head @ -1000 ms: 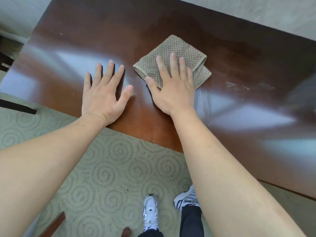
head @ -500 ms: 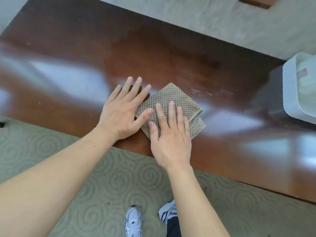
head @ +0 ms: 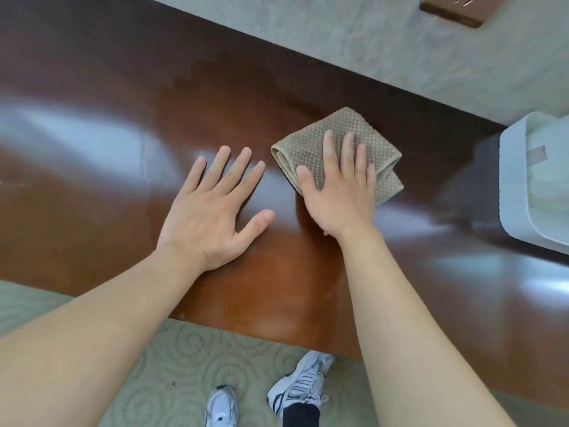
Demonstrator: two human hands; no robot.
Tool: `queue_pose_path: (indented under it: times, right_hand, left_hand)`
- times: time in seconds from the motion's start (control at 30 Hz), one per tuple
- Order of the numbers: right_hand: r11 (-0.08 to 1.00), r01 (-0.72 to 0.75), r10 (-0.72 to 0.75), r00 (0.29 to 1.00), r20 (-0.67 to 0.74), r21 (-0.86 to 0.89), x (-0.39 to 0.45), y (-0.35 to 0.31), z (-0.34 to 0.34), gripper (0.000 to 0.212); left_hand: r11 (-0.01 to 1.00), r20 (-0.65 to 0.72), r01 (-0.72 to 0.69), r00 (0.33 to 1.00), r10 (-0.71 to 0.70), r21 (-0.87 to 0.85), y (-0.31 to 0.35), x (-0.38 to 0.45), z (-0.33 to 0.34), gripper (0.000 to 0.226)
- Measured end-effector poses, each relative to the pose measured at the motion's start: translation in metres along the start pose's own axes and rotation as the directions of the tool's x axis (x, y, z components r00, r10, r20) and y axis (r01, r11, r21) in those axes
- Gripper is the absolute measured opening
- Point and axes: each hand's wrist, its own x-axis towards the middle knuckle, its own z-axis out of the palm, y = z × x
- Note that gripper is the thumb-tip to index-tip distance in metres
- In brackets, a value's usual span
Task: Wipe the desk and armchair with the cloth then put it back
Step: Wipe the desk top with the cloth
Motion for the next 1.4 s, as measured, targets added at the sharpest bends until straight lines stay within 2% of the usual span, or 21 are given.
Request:
queue_pose_path:
  times: [0.1,0.17,0.23,0.3,0.47,0.63,0.8,1.07,1.27,1.4]
  right_hand:
    - [0.998,-0.028,0.023,0.995,0.101,0.053,0.033,-0.001,-0.016,0.08]
    - [0.991,-0.076,0.064,0.992,0.108,0.111,0.05,-0.01,-0.02,0.084]
    - [0.985,-0.108,0.103,0.994,0.049,0.132,0.061,-0.02,-0.019,0.08]
    - [0.994,-0.09,0.092,0.995,-0.034,0.069,0.072,-0.026,-0.016,0.074]
    - [1.0,-0.026,0.024,0.989,-0.147,-0.017,0.095,-0.02,-0.018,0.083]
    - [0.999,-0.026,0.019,0.985,-0.17,-0.042,0.063,-0.018,-0.008,0.089]
    - [0.999,-0.034,0.026,0.972,-0.234,-0.032,-0.012,-0.01,0.012,0.089]
    - [0.995,-0.093,0.088,0.978,-0.188,-0.02,-0.143,0.014,0.044,0.086]
    - [0.994,-0.114,0.112,0.977,-0.183,0.001,-0.137,0.021,0.042,0.086]
    - [0.985,-0.171,0.171,0.958,-0.23,0.02,-0.092,0.038,0.028,0.086]
  left_hand:
    - [1.0,0.008,0.002,1.0,-0.002,0.004,0.001,0.0,-0.002,0.077]
    - [1.0,0.014,0.001,1.0,-0.001,0.003,0.001,0.0,-0.004,0.076]
    - [1.0,0.021,-0.006,1.0,0.006,0.001,0.002,0.001,-0.005,0.076]
    - [1.0,0.02,-0.007,1.0,0.007,0.004,0.001,0.0,-0.005,0.076]
    - [1.0,0.0,-0.009,1.0,0.009,-0.02,0.0,-0.001,-0.003,0.074]
    - [0.998,-0.011,0.0,1.0,0.0,-0.056,0.001,-0.002,-0.006,0.074]
    - [0.999,-0.022,-0.006,1.0,0.005,-0.051,0.002,-0.003,-0.006,0.076]
    - [0.997,-0.026,-0.012,1.0,0.01,-0.075,0.001,-0.003,-0.005,0.076]
    - [0.999,0.017,-0.024,1.0,0.025,-0.042,0.0,-0.001,-0.004,0.073]
    - [0.999,0.015,-0.028,0.999,0.028,-0.03,0.0,-0.001,-0.004,0.072]
